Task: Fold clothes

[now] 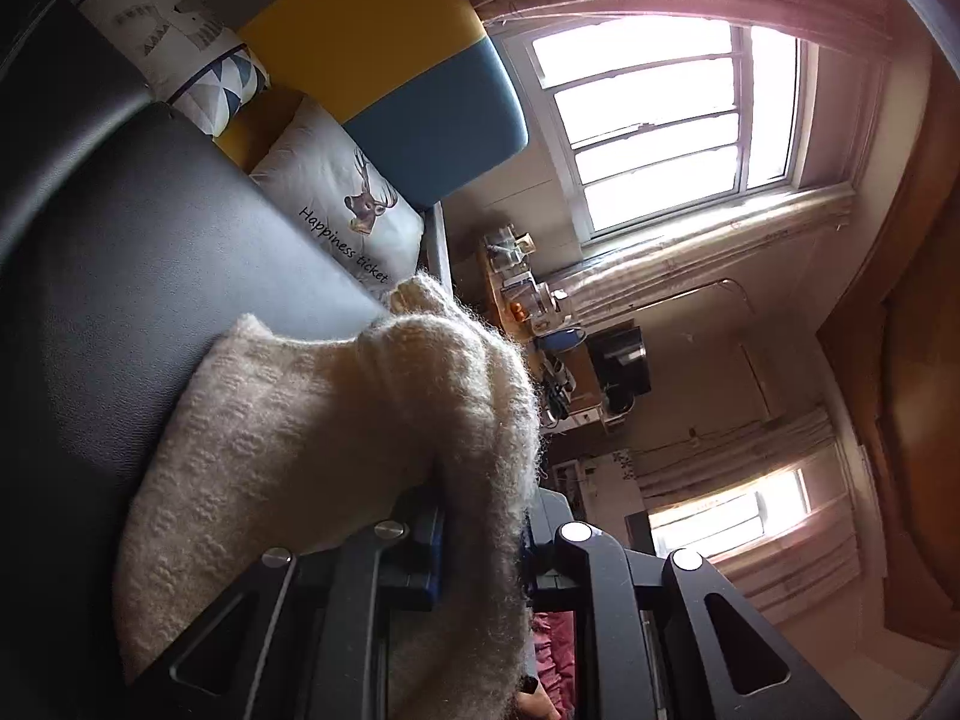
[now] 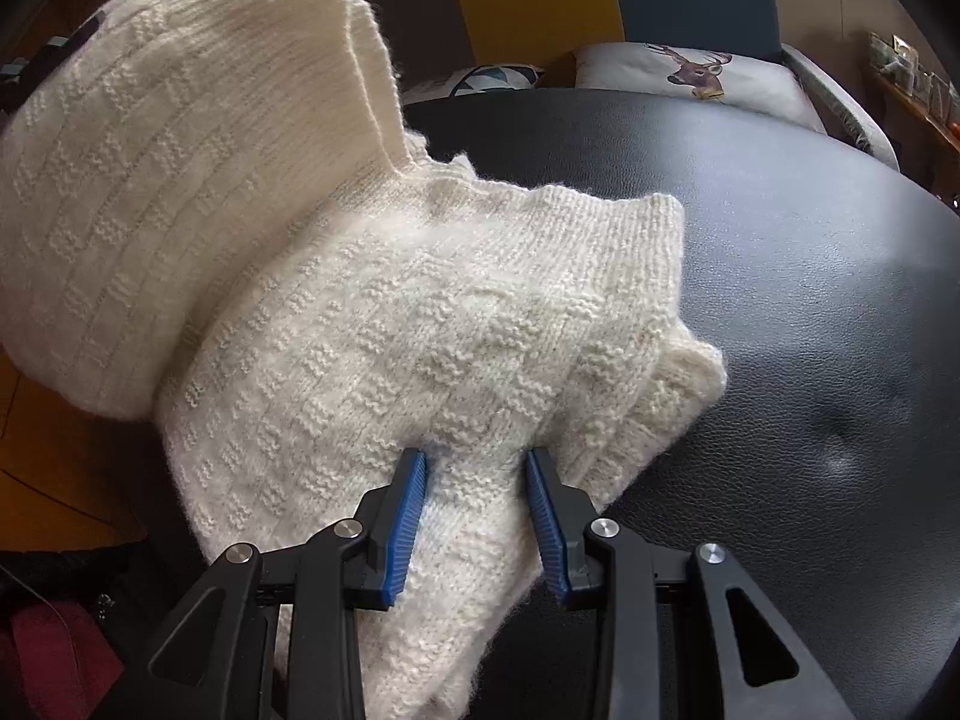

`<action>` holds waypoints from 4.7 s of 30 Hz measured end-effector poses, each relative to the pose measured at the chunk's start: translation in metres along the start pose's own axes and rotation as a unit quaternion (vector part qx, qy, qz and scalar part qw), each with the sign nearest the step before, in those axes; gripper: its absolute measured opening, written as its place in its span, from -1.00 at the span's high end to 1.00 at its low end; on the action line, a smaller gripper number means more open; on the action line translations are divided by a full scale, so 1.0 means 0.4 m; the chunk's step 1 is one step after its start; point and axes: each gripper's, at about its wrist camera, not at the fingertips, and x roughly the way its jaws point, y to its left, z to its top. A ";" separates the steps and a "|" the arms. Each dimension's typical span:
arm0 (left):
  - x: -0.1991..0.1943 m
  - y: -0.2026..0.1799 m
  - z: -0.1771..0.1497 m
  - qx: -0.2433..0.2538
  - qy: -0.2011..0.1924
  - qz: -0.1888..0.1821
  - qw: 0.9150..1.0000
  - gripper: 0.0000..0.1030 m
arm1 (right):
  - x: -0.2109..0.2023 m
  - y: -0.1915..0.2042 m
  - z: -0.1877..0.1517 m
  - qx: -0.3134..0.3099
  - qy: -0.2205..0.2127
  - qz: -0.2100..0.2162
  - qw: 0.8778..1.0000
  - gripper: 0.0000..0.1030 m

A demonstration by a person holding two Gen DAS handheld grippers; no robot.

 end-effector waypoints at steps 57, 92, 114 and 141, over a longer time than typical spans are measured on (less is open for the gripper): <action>-0.065 0.181 -0.110 0.104 0.038 0.155 0.982 -0.07 | -0.247 0.206 -0.132 -0.077 -0.034 0.187 0.979 -0.12; 0.127 0.083 -0.324 0.323 0.262 0.006 0.909 0.01 | -0.117 -0.085 -0.158 0.291 -0.100 0.149 0.940 0.10; 0.106 0.040 -0.281 0.298 0.298 -0.053 0.905 -0.05 | -0.131 -0.153 -0.129 0.170 -0.092 0.028 0.981 0.52; 0.153 0.150 -0.213 0.236 0.195 0.030 0.952 -0.11 | -0.168 0.054 -0.201 0.031 -0.075 0.062 0.995 0.63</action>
